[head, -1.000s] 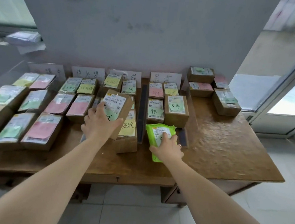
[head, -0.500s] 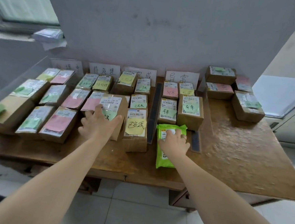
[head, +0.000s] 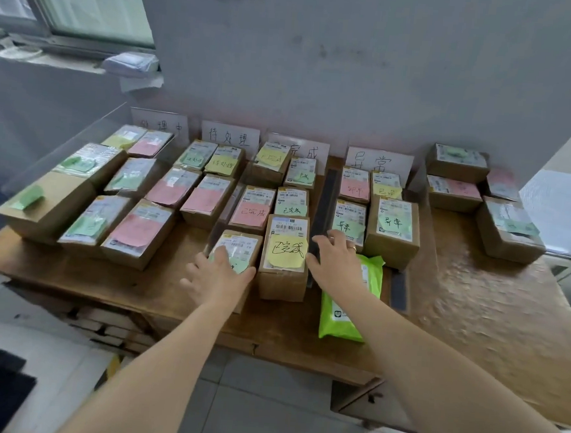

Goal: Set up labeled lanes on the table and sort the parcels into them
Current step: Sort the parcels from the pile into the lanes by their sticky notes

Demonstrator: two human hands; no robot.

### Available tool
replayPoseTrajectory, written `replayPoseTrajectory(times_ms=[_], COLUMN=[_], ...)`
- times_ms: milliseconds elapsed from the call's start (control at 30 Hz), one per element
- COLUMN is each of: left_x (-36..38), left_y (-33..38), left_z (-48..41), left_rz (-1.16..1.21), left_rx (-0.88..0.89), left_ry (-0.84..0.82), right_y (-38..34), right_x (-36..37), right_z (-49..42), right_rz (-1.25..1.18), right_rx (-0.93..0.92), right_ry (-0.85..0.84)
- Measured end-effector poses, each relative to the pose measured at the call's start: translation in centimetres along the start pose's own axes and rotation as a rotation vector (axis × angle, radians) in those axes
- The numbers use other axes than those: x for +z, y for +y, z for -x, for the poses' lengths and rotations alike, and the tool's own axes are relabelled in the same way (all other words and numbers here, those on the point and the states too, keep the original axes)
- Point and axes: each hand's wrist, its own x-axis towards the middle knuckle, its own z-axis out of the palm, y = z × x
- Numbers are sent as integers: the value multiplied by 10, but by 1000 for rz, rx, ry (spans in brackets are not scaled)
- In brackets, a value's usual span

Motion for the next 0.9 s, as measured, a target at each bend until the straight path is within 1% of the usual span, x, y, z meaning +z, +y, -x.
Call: replayPoseTrajectory(times_ms=[100,167,267,367,433,533,633,733,900], left_x=[16,24,31,30,29,24,19,16,12], left_y=[-5,-9,-24,-39,-43,-41,-32,-23,-21], left_z=[-5,-7,-7,-5,-6,-14,-24,-30,-34], left_rz=[134,143,50,-117,-247,-477,-604,-657,-619], left_rx=[76,154,256,372,447,597,657,661,650], left_ry=[-12,-49,-153,-255,-218,-72,-1,25,-4], right_y=[-3,-6,-10,-16,-18,-19,-16,-16,-21], right_x=[8,12,15,17,17,15,13,13,16], right_z=[-4,-7,-10,-13,-15,-18,-21,-21,-20], right_rz=[45,85,153,184,207,244,258,266,262], right_rx=[-75,-121,-191,-215,-216,-239,-268,-279,-280], right_ry=[2,12,-15,-103,-159,-191,-186,-180,-167])
